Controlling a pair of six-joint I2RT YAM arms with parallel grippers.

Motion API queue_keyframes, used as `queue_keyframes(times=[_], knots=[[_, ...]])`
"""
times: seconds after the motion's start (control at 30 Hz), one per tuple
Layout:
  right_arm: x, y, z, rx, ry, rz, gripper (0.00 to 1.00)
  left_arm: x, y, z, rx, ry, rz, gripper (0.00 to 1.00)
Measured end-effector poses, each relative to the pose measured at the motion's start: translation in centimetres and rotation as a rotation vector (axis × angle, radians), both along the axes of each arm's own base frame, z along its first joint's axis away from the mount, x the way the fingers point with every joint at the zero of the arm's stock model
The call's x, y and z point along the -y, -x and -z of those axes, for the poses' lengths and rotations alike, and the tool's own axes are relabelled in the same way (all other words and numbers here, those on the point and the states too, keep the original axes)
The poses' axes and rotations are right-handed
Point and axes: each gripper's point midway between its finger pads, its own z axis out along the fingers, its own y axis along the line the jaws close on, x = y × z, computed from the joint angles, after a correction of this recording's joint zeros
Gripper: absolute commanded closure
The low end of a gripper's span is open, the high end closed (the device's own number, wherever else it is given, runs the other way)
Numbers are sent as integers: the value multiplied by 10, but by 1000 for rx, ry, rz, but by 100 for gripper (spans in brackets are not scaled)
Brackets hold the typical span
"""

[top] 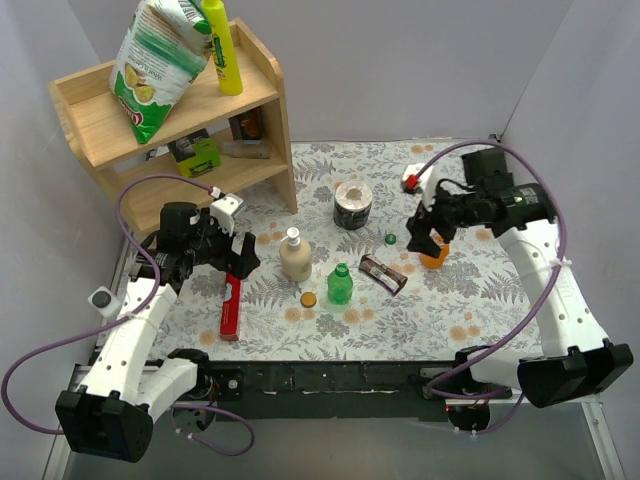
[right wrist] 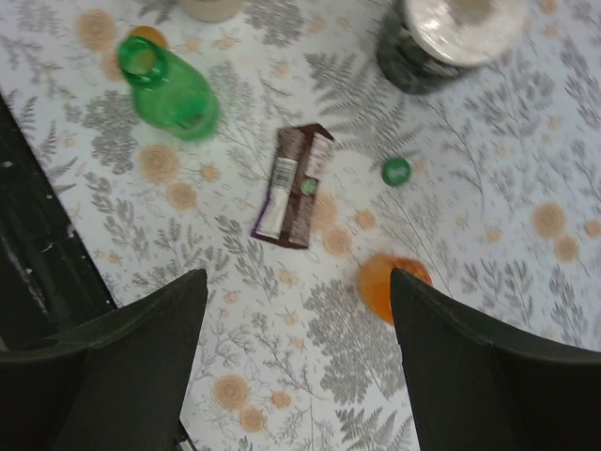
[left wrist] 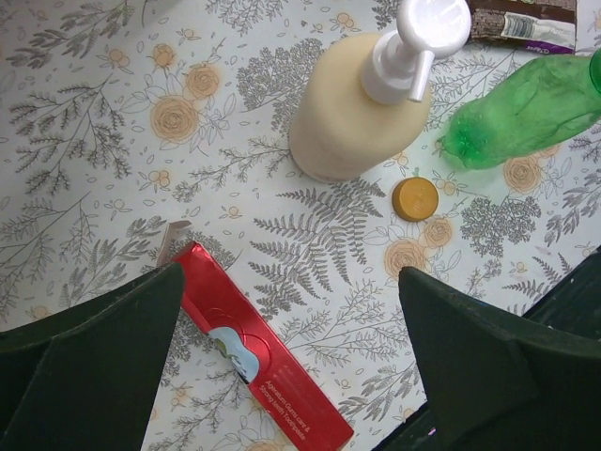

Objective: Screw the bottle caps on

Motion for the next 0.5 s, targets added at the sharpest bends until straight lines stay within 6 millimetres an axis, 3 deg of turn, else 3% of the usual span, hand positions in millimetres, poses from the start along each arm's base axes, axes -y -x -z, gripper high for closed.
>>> queue_keyframes(times=[0.2, 0.5], knots=[[-77, 33, 15, -34, -3, -326, 20, 2, 9, 1, -9, 19, 13, 2], [-139, 37, 45, -49, 6, -515, 22, 2, 20, -7, 20, 16, 35, 2]])
